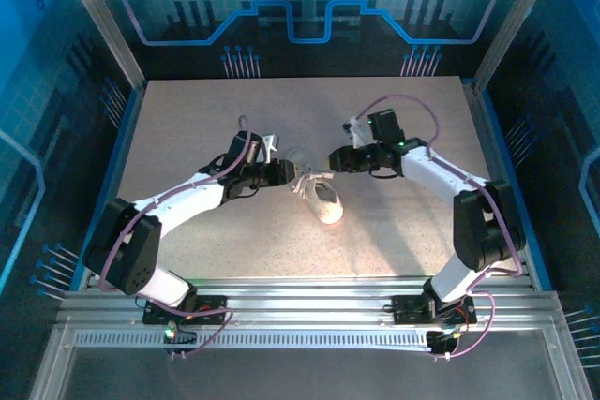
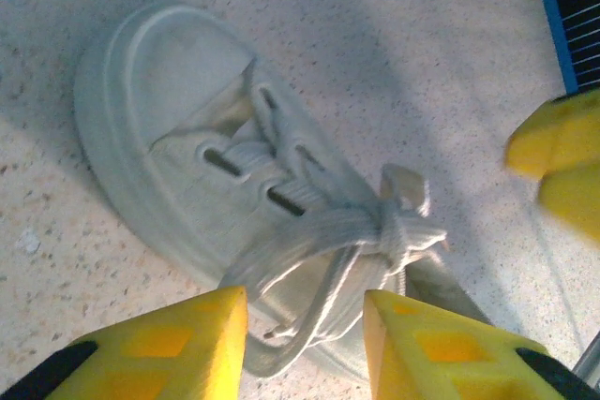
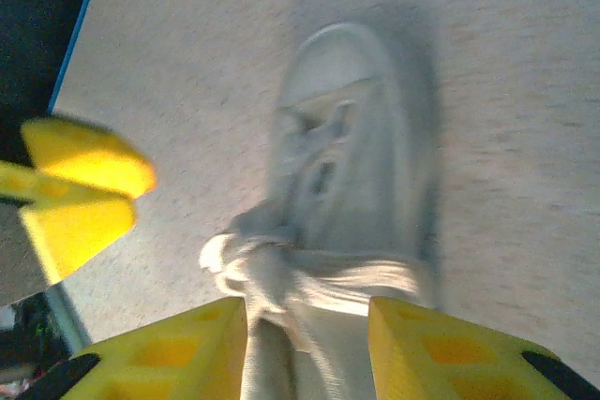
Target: Tie the shoes
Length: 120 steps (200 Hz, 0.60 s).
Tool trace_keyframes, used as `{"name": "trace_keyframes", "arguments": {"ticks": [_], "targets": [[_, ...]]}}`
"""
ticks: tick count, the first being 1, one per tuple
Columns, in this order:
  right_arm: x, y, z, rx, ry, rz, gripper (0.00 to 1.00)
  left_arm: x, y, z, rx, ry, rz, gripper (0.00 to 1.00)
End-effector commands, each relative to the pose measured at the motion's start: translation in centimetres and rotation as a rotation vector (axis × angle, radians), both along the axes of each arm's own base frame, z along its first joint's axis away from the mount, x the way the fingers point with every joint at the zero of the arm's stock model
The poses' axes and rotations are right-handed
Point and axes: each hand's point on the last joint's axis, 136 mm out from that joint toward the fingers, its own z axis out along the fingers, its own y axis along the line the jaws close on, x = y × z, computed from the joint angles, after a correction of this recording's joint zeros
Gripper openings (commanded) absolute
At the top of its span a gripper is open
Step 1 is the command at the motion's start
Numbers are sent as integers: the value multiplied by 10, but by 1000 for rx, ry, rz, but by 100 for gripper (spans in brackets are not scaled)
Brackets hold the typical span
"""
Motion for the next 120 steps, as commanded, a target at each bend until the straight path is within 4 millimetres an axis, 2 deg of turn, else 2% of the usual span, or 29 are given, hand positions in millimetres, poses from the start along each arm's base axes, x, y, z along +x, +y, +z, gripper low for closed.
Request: {"name": "trace_keyframes", "arguments": {"ticks": [1, 33, 52, 120], "targets": [[-10, 16, -9, -28, 17, 95, 37, 9, -14, 10, 14, -20, -63, 36], [-11, 18, -18, -67, 16, 108, 35, 29, -35, 12, -45, -7, -86, 31], [-14, 18, -23, -103, 16, 124, 35, 36, -45, 6, -60, 16, -100, 30], [-16, 23, -35, -179, 5, 165, 30, 30, -70, -19, -66, 82, -143, 30]]}}
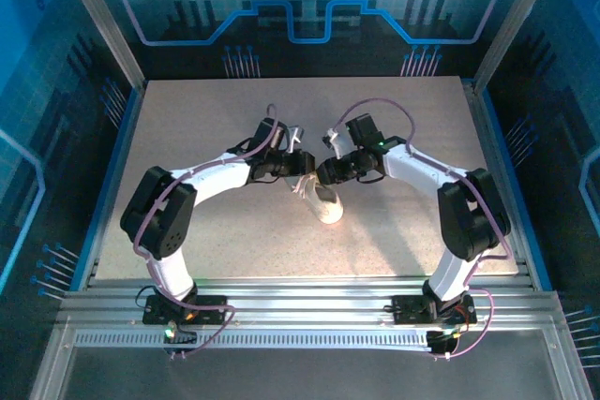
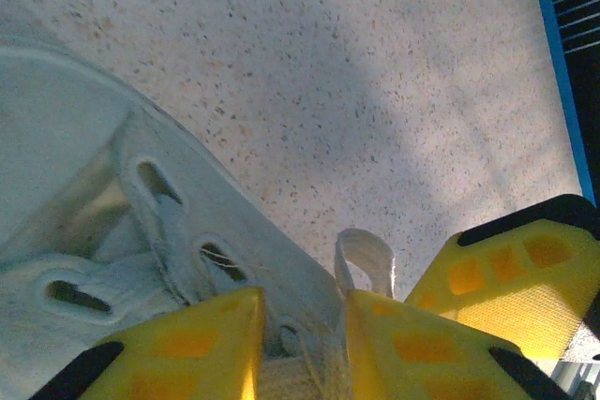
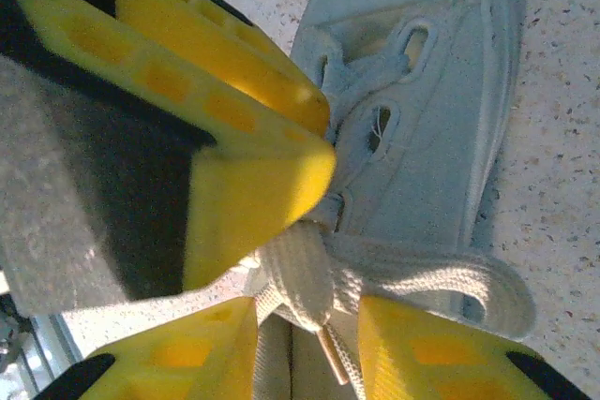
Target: Tie the shoes
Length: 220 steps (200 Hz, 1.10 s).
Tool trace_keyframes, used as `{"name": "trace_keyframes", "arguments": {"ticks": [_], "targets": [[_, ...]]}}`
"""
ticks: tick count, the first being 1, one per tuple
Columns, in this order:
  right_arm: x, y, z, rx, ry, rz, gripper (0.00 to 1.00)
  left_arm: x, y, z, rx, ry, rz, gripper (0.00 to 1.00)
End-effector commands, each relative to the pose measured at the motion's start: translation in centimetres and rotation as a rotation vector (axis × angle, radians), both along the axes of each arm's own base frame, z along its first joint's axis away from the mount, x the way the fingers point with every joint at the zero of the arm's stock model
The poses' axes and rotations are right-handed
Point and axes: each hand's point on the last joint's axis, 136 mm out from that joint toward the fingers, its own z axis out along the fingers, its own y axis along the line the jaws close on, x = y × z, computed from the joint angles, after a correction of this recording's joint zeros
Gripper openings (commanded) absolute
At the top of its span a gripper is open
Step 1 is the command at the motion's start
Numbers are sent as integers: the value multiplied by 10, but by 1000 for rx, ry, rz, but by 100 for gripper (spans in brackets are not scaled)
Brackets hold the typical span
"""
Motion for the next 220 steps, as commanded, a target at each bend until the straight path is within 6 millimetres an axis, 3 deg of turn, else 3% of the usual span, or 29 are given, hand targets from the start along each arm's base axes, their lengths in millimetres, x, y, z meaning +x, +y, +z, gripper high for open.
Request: {"name": "trace_keyframes", "arguments": {"ticks": [1, 39, 95, 172, 220], "targets": [[0, 4, -3, -45, -14, 35, 30, -1, -15, 5, -37, 12, -26, 30], [7, -7, -4, -122, -61, -11, 0, -6, -17, -3, -25, 29, -35, 30], [22, -24, 11, -159, -117, -62, 0, -14, -10, -14, 10, 49, -29, 28], [51, -52, -2, -175, -51, -169, 0, -19, -5, -24, 30, 64, -21, 27], [64, -52, -11, -133, 1, -199, 0, -18, -4, -21, 28, 51, -19, 26]]}}
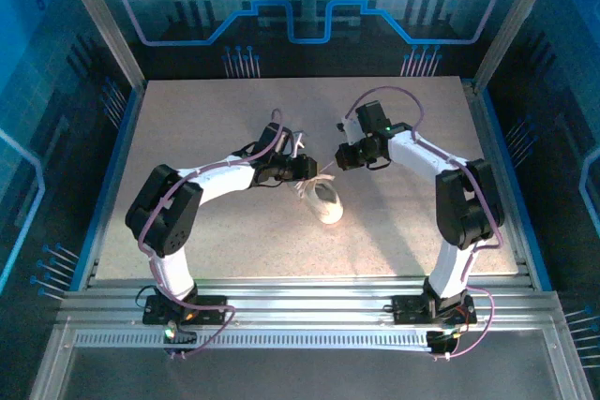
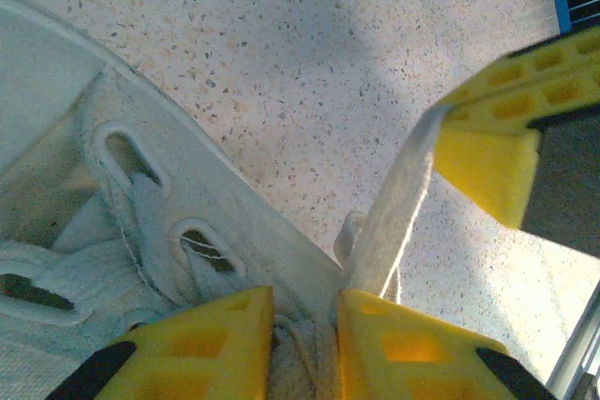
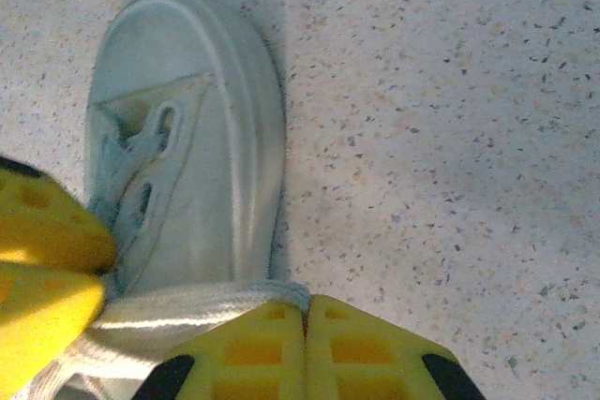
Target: Tie the shoes
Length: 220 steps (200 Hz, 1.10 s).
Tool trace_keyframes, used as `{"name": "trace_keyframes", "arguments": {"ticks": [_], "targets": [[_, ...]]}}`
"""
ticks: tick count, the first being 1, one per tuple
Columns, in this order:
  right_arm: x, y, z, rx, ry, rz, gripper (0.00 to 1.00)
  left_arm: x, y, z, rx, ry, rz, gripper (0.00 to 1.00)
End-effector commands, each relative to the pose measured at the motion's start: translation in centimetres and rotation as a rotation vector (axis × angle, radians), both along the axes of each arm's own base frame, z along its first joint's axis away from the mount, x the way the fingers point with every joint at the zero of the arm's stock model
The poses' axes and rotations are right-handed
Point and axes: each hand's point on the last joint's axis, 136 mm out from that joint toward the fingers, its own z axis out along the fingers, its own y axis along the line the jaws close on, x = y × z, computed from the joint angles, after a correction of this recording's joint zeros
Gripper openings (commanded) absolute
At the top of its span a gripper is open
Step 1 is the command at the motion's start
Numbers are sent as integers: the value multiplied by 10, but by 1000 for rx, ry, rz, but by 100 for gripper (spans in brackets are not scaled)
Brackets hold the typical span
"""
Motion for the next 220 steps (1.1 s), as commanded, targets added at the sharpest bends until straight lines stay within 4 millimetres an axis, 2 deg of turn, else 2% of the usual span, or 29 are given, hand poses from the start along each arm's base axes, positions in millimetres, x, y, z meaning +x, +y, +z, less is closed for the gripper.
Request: {"name": "trace_keyframes", "arguments": {"ticks": [1, 11, 32, 39, 70, 95, 123, 156, 166, 220], "targets": [[7, 2, 2, 42, 27, -21, 0, -12, 3, -7, 25, 25, -9, 27], [9, 3, 3, 76, 36, -33, 2, -11, 2, -4, 22, 15, -13, 29], [12, -2, 14, 202, 42, -94, 31, -7, 0, 15, 11, -48, -40, 41], [13, -7, 19, 250, 41, -123, 37, -6, -1, 24, 6, -76, -52, 45], [9, -27, 39, 413, 36, -206, 48, 0, 8, 61, -46, -205, -91, 53], [-5, -28, 36, 460, 73, -208, 51, -5, 24, 77, -89, -315, -102, 56], [-16, -19, 21, 544, 126, -217, 52, -23, 40, 61, -61, -381, -144, 55], [-20, -3, 13, 599, 128, -210, 53, -41, 45, 41, -83, -465, -196, 51], [-28, 1, 3, 600, 154, -205, 53, -42, 46, 38, -93, -493, -195, 51], [-36, 16, -12, 617, 174, -190, 54, -30, 55, 21, -62, -538, -150, 46]]}}
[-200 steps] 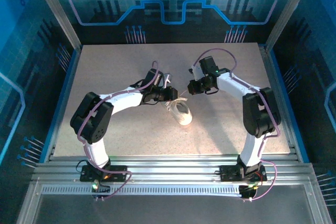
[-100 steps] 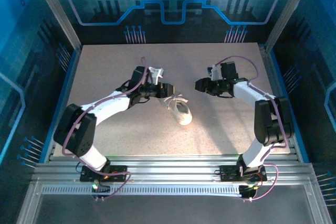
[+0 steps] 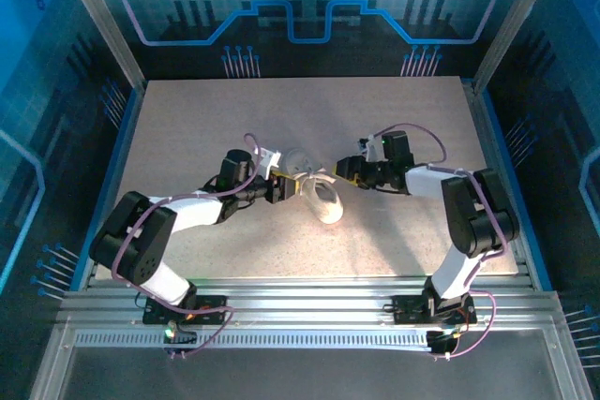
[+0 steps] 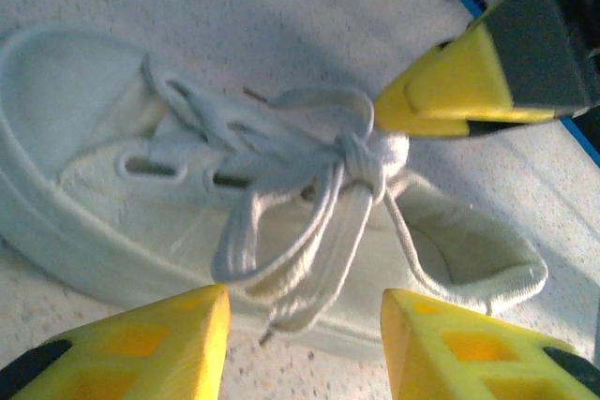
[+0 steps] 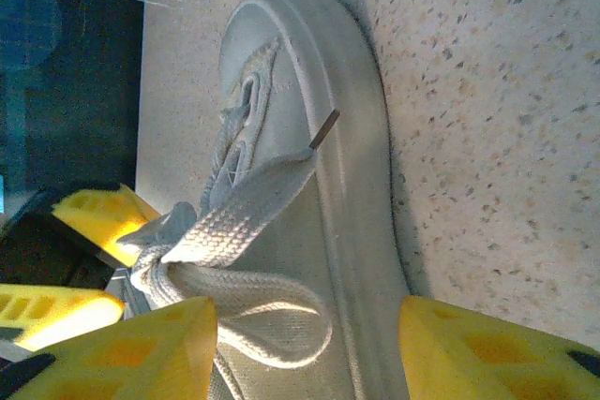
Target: Tie the shoes
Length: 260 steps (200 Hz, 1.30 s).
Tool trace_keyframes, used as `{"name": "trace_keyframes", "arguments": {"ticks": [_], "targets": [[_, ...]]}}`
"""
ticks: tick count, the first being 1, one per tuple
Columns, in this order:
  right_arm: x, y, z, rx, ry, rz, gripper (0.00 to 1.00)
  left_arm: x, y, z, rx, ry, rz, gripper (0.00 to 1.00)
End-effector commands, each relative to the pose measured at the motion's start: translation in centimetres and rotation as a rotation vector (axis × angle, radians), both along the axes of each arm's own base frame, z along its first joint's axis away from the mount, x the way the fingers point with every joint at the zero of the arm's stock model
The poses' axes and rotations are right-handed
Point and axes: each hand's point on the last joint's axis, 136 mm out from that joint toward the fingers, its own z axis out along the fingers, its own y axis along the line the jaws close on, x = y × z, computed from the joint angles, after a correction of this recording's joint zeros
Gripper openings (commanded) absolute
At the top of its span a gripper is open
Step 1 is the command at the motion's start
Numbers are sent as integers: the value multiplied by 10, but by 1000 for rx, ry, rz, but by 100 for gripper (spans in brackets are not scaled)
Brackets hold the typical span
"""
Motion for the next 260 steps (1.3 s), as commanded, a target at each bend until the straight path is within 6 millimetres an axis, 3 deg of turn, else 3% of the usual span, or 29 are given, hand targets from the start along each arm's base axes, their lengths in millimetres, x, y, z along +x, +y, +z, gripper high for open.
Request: {"name": "trace_keyframes", "arguments": {"ticks": [1, 106, 128, 150, 190, 203, 212, 260], "targets": [[1, 9, 0, 35, -23, 13, 54, 10, 1, 8, -4, -114, -1, 46], [3, 19, -10, 48, -6, 23, 54, 16, -8, -7, 9, -192, -64, 48], [5, 21, -6, 54, -16, 26, 51, 16, -12, -7, 2, -189, -91, 43], [7, 23, 1, 62, -29, 28, 43, 13, -16, -6, -1, -177, -118, 27], [12, 22, 15, 41, -70, 30, 3, 2, -18, -4, 13, -154, -142, 0], [8, 20, 13, 16, -62, 40, 0, -1, -17, -4, 23, -141, -143, 0], [15, 22, 24, 7, -90, 48, 0, -2, -17, -4, 27, -135, -144, 0], [27, 14, 31, -141, -131, 73, 0, -7, -19, -7, 62, -58, -140, 0]]}}
